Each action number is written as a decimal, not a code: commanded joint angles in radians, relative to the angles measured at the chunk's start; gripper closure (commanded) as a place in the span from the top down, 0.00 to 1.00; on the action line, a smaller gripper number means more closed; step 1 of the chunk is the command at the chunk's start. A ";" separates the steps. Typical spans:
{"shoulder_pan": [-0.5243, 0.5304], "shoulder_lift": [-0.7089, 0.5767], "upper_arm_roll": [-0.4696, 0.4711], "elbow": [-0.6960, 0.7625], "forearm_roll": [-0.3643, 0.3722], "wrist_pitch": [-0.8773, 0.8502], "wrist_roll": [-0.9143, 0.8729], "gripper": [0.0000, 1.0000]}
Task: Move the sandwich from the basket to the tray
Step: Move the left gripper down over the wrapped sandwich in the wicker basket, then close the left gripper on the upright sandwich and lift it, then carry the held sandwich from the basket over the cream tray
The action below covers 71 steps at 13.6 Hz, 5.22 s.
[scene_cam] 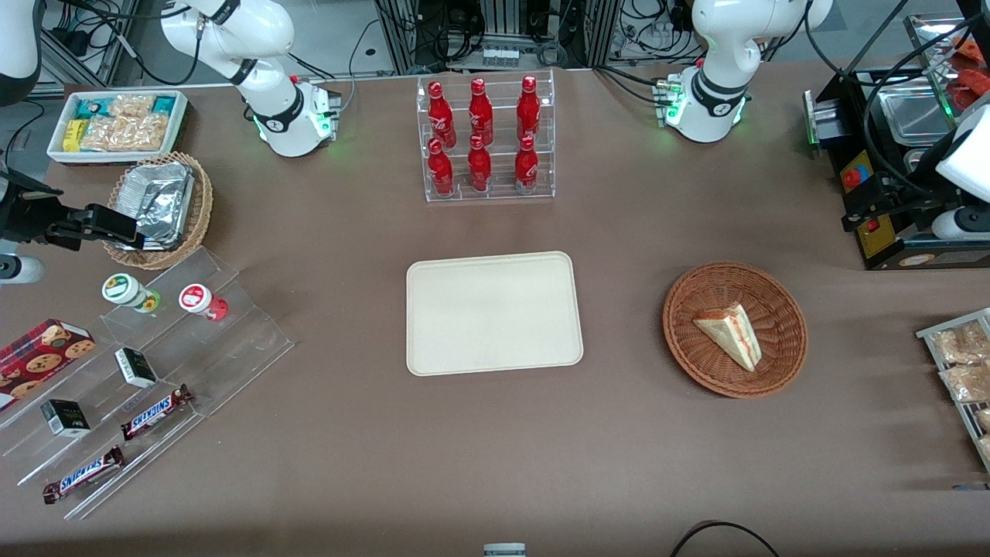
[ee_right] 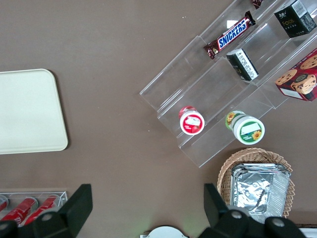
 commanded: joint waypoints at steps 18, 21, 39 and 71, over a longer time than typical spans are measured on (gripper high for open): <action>-0.006 0.189 -0.057 -0.401 0.011 0.678 -0.584 1.00; -0.006 0.200 -0.077 -0.462 0.014 0.730 -0.624 1.00; -0.001 0.361 -0.072 -0.594 0.052 0.982 -0.657 0.95; -0.324 0.821 -0.585 0.241 0.433 0.397 -0.951 0.00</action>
